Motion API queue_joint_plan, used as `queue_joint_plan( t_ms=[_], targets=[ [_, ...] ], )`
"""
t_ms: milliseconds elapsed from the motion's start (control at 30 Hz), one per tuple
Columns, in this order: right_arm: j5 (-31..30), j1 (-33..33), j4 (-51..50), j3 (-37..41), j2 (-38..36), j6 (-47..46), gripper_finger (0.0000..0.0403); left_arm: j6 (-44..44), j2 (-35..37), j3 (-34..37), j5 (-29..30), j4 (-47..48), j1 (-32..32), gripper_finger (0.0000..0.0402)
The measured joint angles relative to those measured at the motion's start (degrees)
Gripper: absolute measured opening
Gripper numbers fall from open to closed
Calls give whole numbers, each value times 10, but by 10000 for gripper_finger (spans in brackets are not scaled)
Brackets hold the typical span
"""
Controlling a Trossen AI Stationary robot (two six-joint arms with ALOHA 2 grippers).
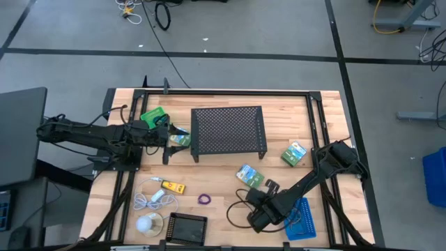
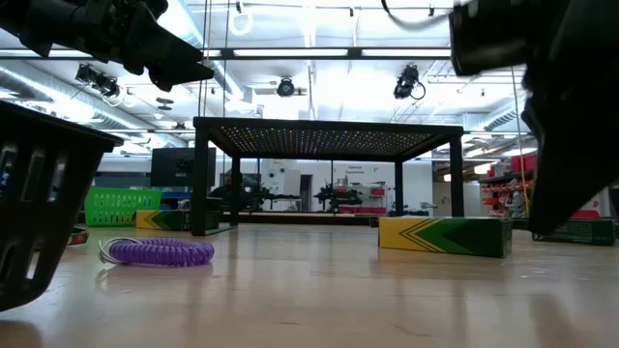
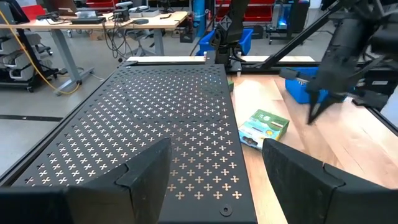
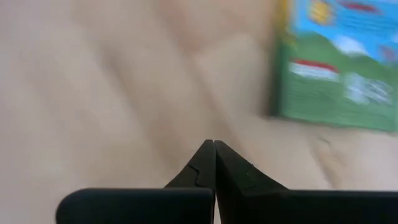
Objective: Pick & Place Office Desk Supplies
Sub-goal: Put the yellow crayon box into the black bin
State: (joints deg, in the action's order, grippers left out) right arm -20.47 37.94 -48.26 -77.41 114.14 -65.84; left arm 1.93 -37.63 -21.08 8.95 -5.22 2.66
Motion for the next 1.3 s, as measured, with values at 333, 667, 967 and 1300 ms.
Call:
queue_joint_plan(
  t_ms=[333, 667, 967, 1300],
  targets=[
    [-49, -30, 22, 0, -2, 54, 0, 0, 0, 0, 0, 0, 0, 260],
    [-40, -67, -13, 0, -2, 69, 0, 0, 0, 0, 0, 2, 0, 260],
    [-60, -63, -155, 0, 3, -65, 0, 0, 0, 0, 0, 7, 0, 260],
    [-87, -52, -136, 1, 3, -35, 0, -10, 0, 0, -4, 7, 0, 260]
  ],
)
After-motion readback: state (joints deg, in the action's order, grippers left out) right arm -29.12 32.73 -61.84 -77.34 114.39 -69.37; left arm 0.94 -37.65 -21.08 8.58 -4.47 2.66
